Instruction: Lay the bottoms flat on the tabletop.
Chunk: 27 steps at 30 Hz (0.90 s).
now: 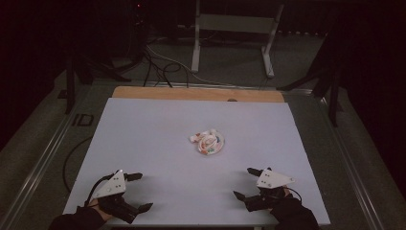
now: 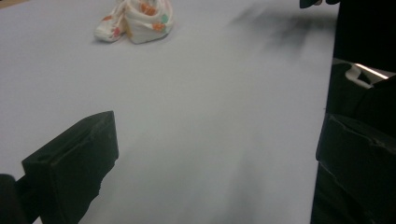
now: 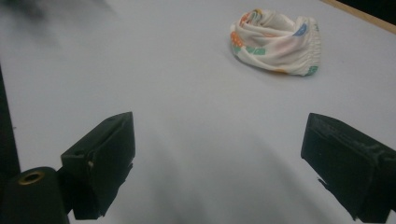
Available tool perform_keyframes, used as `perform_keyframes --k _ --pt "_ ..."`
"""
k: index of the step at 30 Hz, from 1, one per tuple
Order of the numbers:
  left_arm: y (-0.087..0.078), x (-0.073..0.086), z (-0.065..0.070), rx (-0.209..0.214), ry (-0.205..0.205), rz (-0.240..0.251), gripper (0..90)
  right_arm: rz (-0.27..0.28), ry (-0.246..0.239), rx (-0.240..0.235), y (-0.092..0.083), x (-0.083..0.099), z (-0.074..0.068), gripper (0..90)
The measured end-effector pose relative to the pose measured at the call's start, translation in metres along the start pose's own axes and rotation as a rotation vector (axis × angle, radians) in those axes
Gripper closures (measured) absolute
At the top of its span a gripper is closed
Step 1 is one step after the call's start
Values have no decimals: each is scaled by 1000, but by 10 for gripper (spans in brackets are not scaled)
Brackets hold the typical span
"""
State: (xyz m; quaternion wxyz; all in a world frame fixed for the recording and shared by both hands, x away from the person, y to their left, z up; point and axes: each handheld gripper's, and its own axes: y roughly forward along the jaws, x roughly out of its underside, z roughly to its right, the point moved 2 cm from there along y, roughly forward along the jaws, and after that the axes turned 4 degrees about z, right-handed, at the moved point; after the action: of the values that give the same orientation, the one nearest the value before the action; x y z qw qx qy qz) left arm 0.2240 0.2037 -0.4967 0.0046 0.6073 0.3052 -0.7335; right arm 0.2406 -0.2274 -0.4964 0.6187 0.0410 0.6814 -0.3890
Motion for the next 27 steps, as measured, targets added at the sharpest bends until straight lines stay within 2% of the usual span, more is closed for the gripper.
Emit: perform_keyframes --k 8,13,17,20,22,27 --pt "5 -11 2 32 22 -13 3 18 -11 20 -10 -13 1 105" --pt "8 -21 0 40 32 1 3 37 -8 27 -15 -23 2 105" --pt "10 -31 -3 51 39 8 3 34 -34 40 -16 -30 5 105" --pt "10 -38 -4 49 51 2 3 41 -30 43 -16 -35 7 105" --pt "11 -43 -5 53 55 8 3 44 -50 45 -16 -39 9 105" --pt "14 -52 -10 61 59 17 3 59 -44 49 -15 -50 13 106"
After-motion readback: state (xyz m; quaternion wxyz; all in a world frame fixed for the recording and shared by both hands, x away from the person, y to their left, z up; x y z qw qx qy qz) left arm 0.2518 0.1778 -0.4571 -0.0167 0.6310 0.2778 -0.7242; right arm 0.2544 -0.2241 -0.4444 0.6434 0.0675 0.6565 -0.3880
